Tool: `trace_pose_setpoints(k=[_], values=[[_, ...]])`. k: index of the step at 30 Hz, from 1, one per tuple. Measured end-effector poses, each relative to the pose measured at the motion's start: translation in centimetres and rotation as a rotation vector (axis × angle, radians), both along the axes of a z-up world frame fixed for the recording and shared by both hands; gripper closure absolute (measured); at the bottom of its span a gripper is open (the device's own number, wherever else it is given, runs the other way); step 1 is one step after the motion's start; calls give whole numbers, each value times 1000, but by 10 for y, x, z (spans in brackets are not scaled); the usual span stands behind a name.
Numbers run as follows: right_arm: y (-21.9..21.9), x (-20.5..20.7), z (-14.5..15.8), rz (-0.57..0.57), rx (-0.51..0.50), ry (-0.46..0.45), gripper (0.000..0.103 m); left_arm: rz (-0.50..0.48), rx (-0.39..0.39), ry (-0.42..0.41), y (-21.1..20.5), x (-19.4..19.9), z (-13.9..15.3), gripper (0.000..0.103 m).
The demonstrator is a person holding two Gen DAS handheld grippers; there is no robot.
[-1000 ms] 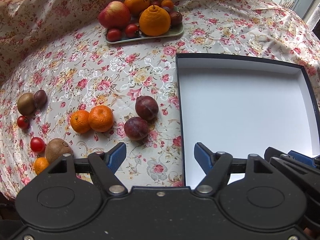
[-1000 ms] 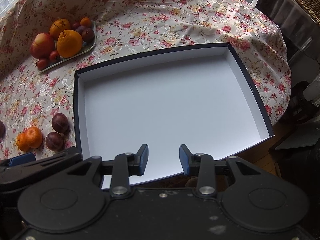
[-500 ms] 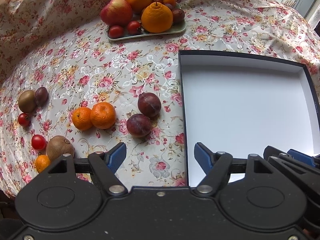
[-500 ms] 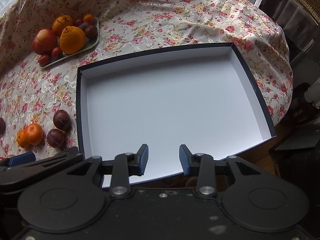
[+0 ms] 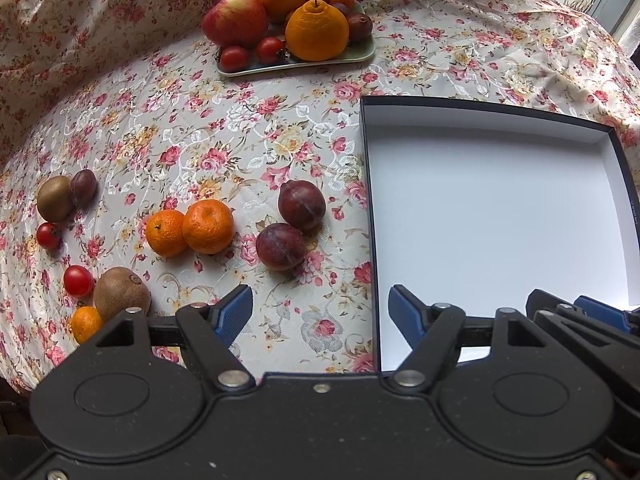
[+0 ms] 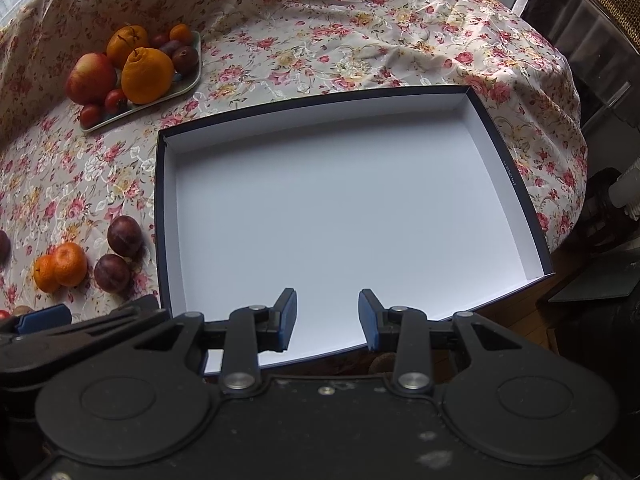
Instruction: Organize fruits
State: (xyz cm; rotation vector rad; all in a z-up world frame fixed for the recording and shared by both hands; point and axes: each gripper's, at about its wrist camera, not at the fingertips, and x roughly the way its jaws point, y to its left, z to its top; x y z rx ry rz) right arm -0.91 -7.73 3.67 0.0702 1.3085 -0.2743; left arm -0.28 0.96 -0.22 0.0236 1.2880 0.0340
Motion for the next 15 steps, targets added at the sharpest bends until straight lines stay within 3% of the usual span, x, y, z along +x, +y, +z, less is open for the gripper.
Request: trace_pose_setpoints(k=[15], values=[[7, 2, 0, 21, -2, 2, 66, 8, 2, -2, 7, 0, 2, 28]])
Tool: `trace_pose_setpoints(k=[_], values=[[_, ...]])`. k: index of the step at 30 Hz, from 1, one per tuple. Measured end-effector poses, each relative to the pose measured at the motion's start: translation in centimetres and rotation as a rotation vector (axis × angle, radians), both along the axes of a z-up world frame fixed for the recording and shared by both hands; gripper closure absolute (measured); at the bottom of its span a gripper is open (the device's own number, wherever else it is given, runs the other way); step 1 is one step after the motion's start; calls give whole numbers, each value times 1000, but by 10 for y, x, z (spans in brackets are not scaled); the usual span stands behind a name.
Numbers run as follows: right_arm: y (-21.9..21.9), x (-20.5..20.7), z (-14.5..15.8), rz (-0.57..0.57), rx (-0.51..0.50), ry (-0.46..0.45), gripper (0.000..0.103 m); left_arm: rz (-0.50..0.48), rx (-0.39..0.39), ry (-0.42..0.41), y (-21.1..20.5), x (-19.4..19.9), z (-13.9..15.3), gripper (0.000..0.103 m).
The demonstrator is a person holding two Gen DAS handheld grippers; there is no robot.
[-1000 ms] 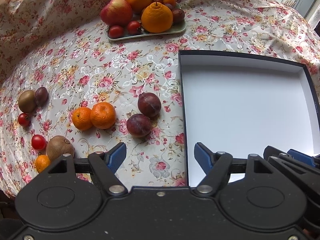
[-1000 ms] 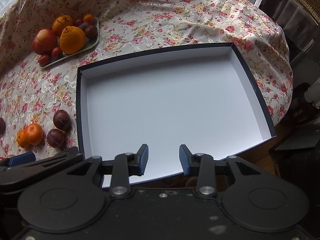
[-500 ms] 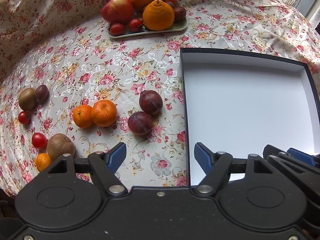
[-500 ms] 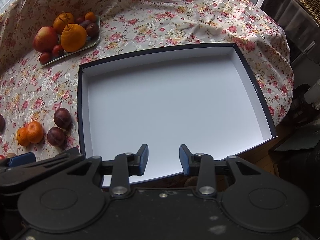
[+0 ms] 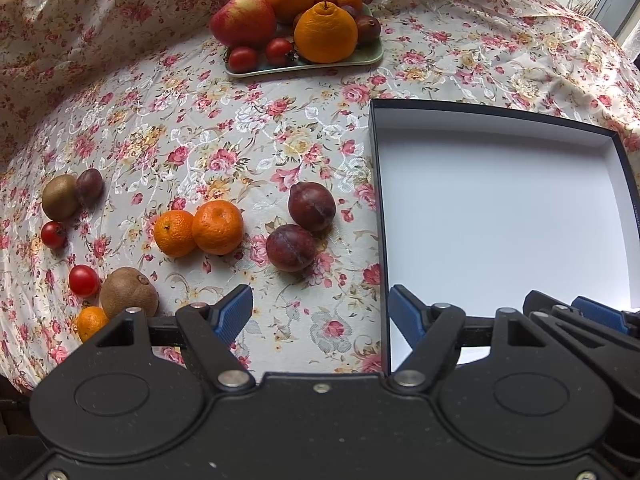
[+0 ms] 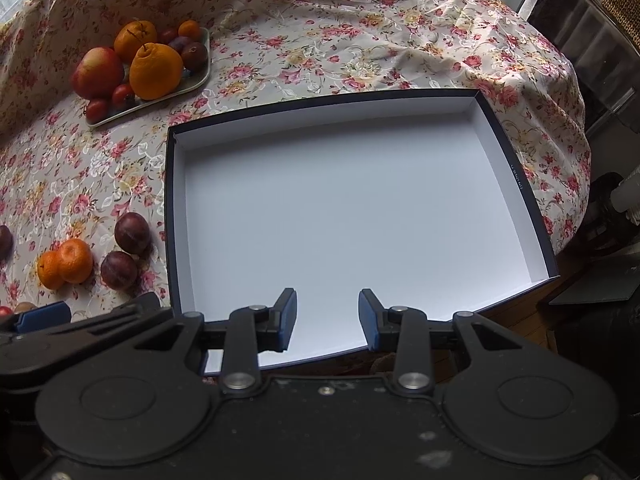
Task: Organize fruits
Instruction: 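Move the left tool toward a mandarin while the right tool approaches a dark plum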
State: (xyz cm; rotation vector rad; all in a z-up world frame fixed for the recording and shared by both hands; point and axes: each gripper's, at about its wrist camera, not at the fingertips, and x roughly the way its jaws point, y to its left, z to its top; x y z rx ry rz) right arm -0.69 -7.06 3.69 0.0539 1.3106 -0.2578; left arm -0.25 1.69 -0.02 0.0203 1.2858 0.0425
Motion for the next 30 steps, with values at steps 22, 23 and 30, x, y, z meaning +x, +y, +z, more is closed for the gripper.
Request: trace_pose_setpoints(k=[22, 23, 30], values=[[57, 17, 4, 80, 52, -5, 66, 53, 87, -111, 63, -1, 14, 28], [61, 19, 4, 85, 56, -5, 66, 52, 79, -111, 68, -1, 15, 28], [86, 30, 2, 68, 151, 2, 66, 97, 82, -119, 106, 0, 15, 25]])
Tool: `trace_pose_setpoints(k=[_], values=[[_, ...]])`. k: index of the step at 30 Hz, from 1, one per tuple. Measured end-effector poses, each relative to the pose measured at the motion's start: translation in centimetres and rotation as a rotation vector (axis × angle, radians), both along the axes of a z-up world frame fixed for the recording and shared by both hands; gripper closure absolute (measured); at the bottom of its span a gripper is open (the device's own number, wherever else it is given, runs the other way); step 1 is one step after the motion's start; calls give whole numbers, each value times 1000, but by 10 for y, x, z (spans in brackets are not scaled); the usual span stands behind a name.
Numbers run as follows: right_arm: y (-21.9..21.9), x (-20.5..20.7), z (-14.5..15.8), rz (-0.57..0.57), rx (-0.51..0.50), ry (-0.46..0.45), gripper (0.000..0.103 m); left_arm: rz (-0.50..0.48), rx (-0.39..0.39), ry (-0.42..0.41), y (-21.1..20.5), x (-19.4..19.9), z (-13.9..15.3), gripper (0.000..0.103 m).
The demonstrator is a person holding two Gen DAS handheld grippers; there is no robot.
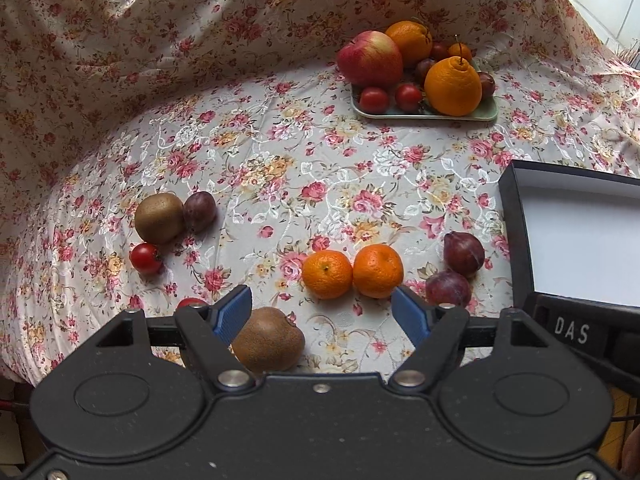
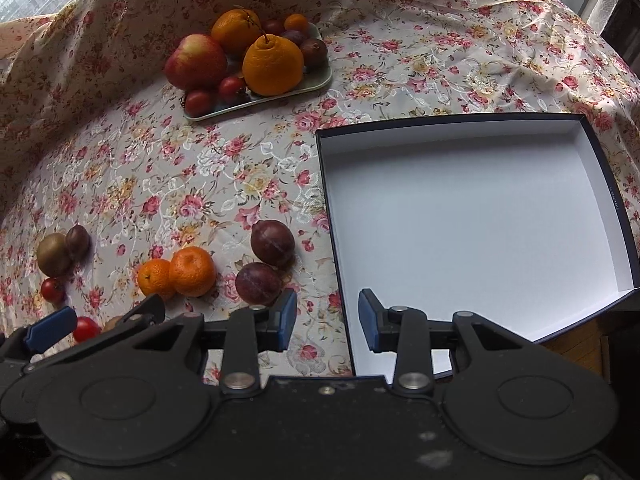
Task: Organize fruits
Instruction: 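Move the left tool toward a mandarin while the right tool approaches a dark plum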
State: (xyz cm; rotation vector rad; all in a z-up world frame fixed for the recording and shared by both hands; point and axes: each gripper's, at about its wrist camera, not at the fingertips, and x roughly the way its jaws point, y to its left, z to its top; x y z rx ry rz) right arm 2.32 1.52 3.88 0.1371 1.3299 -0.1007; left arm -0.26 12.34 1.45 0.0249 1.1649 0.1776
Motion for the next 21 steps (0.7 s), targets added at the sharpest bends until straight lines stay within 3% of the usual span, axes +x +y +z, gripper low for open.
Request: trace_pose_setpoints(k=[12, 21], values=[[40, 20, -6, -51, 91, -6, 66, 131, -43, 39, 80, -3, -11, 26], [75, 27, -8, 20, 87, -41, 66, 209, -85, 60, 132, -9, -16, 27]])
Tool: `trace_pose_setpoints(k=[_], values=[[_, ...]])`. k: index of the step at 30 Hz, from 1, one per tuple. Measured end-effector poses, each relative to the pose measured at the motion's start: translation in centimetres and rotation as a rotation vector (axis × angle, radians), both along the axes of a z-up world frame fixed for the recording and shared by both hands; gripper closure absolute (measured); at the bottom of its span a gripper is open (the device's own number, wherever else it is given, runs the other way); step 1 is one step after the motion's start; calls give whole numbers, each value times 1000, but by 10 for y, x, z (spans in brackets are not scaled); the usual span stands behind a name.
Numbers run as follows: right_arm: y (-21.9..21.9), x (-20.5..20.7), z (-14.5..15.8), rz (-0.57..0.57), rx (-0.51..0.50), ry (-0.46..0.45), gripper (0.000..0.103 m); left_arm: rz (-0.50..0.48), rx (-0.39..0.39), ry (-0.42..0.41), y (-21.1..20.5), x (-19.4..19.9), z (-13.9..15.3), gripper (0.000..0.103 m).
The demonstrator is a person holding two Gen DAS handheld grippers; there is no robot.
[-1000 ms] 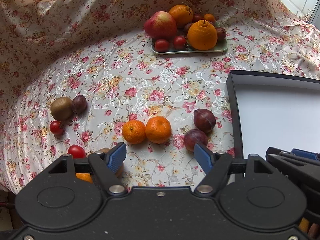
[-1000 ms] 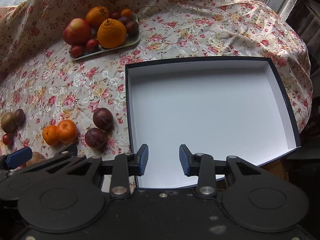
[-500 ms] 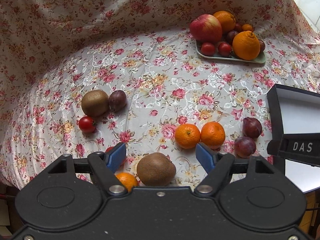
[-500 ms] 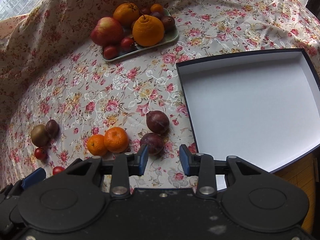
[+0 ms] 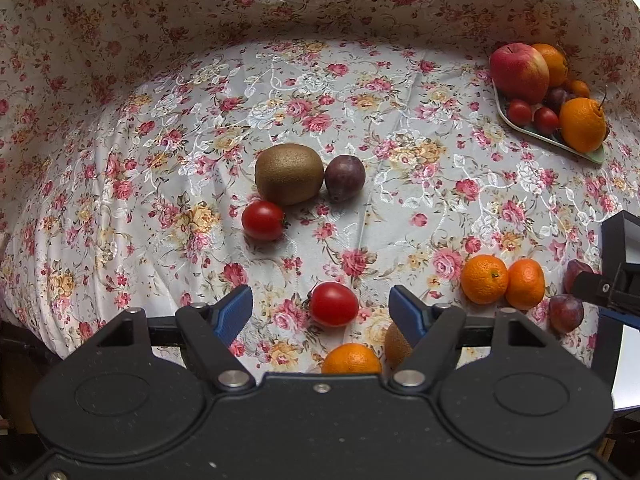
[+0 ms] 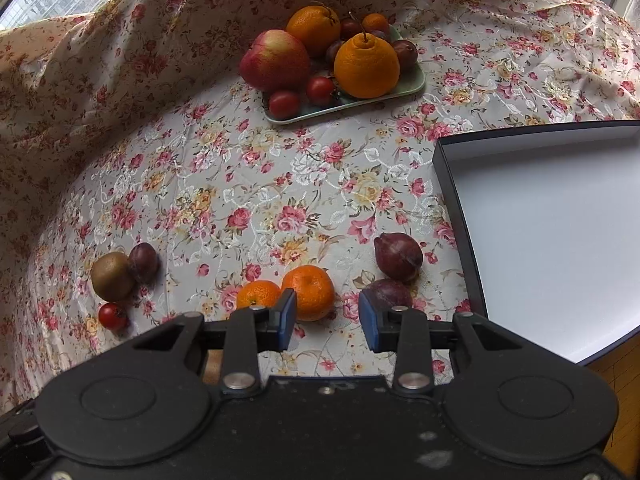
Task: Organize fruits
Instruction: 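Move the left tool toward a mandarin while the right tool approaches a dark plum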
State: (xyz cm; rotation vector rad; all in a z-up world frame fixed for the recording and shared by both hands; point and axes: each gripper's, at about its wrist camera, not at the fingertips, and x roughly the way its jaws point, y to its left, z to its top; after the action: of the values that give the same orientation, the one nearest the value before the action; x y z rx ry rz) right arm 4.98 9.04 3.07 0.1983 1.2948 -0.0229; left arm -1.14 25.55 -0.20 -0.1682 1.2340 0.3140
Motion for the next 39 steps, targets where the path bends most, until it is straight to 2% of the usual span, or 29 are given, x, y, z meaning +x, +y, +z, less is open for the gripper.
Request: trace_pose_setpoints(k=[3, 6, 11, 16, 21, 27, 32, 37, 39], values=[[7, -4, 7, 16, 10, -77, 66, 13, 2, -1, 10, -4, -1, 27], [12, -9, 14, 24, 10, -114, 66, 14, 3, -6, 15, -8, 0, 27], [11, -10, 7, 48, 23, -60, 66, -32, 7, -4, 7, -11, -2, 26], [-8, -8, -5, 30, 40, -4, 66, -48, -29, 65, 0, -16, -13, 26], [-39, -7, -16, -44, 94, 60, 66, -25, -88, 130, 1, -21, -24, 27], [-53, 1, -25, -102, 74, 89, 66, -22, -54, 111, -1, -24, -23, 27], [-42, 13, -30, -62, 41, 97, 65, -28, -9, 103, 0, -27, -28, 28], [-35, 15, -33, -50, 15, 97, 65, -27, -31, 94, 2, -33, -32, 28], [-32, 14, -34, -38, -24, 91, 65, -18, -43, 82, 5, -34, -32, 29]])
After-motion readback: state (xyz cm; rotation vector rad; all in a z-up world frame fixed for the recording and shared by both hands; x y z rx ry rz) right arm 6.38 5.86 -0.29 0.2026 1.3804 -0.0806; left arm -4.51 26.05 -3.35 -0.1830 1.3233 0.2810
